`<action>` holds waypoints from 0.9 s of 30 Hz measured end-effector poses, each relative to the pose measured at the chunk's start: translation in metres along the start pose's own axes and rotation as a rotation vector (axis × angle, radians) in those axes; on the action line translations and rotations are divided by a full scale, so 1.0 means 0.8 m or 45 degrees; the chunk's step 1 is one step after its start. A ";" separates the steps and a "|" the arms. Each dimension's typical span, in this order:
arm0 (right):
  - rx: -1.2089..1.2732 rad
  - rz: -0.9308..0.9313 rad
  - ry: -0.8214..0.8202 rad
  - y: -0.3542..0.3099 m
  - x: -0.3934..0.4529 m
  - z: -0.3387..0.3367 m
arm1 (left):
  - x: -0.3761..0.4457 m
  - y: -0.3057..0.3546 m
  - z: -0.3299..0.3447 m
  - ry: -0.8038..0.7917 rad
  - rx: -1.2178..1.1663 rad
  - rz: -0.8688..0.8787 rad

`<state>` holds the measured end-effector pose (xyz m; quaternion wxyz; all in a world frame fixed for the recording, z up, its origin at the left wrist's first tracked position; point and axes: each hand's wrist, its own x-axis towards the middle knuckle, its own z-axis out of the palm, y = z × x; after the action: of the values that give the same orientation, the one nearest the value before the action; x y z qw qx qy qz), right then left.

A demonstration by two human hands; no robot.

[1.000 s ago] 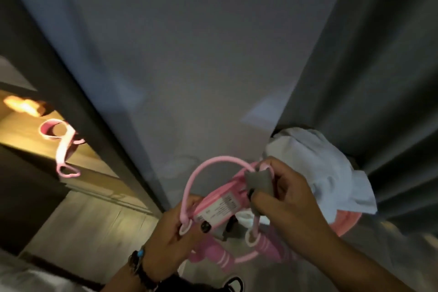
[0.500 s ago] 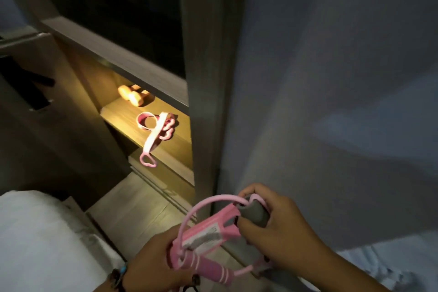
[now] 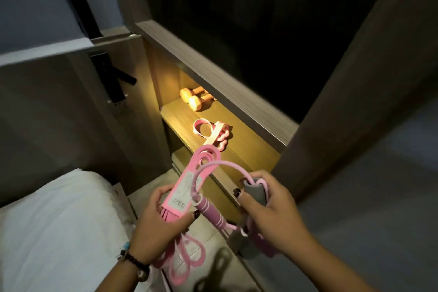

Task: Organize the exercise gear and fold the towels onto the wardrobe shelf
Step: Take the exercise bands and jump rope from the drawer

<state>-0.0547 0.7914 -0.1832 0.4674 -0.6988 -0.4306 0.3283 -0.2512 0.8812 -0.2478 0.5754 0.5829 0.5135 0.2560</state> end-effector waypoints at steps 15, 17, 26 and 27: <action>0.040 0.227 -0.308 0.007 0.134 0.059 | 0.129 0.014 0.025 0.425 -0.648 -0.251; 0.044 0.287 -0.274 0.009 0.157 0.070 | 0.152 0.017 0.016 0.379 -0.618 -0.258; -0.188 0.465 -0.050 0.010 0.327 0.126 | 0.315 -0.011 -0.061 0.142 -0.298 -0.325; -0.223 0.592 -0.079 0.004 0.351 0.131 | 0.336 -0.013 -0.070 0.117 -0.253 -0.315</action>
<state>-0.0279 1.0849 -0.2384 0.3037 -0.8064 -0.2993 0.4098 -0.2124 1.1418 -0.3248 0.6331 0.4432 0.5793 0.2591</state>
